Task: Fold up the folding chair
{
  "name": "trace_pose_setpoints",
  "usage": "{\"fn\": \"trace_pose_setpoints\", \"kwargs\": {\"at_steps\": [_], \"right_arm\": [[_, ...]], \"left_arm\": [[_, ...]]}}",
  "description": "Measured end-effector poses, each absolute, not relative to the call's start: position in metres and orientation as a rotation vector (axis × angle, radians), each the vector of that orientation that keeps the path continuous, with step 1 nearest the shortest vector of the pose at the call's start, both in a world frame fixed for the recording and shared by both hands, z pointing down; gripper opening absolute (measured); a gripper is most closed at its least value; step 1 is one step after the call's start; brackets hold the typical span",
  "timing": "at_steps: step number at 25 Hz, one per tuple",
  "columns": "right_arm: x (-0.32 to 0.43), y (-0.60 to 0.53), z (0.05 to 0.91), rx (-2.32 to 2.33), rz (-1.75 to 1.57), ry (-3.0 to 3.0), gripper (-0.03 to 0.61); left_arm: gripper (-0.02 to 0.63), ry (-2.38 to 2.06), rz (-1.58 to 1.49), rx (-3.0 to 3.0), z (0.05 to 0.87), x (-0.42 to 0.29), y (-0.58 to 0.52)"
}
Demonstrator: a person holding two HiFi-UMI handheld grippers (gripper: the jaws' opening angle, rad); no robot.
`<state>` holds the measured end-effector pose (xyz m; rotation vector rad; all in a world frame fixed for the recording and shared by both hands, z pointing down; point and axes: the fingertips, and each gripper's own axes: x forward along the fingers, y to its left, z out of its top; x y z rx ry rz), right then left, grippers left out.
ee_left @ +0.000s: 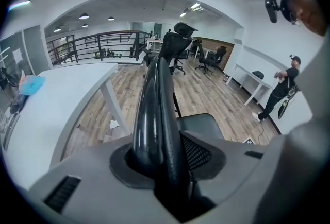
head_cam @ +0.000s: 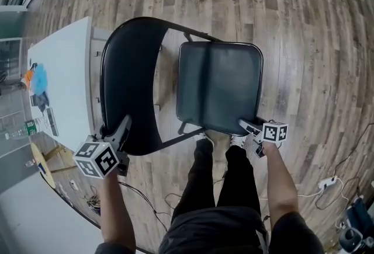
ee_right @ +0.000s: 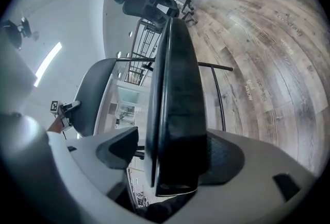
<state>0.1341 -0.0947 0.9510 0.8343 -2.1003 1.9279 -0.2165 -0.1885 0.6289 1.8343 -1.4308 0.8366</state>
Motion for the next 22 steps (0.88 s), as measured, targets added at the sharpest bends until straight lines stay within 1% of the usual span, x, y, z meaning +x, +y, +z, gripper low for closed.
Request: {"fn": "trace_pose_setpoints", "kwargs": {"at_steps": [6,9,17,22], "right_arm": [[0.096,-0.118,0.872,0.793,1.917,-2.213,0.373],[0.067,-0.121,0.837,0.747,1.893,-2.249,0.371],[-0.033,-0.113,0.743,0.562,1.844,-2.327,0.371],[-0.106,-0.109,0.701,0.452,1.731,-2.349,0.371]], "left_arm": [[0.147,-1.45,0.785,1.805,0.597,-0.246,-0.191],[0.133,-1.456,0.746,1.801,0.58,-0.261,-0.189],[0.112,-1.453,0.717,1.837,0.53,-0.292,-0.186],[0.095,-1.439,0.684,1.851,0.508,-0.315,-0.185]]}}
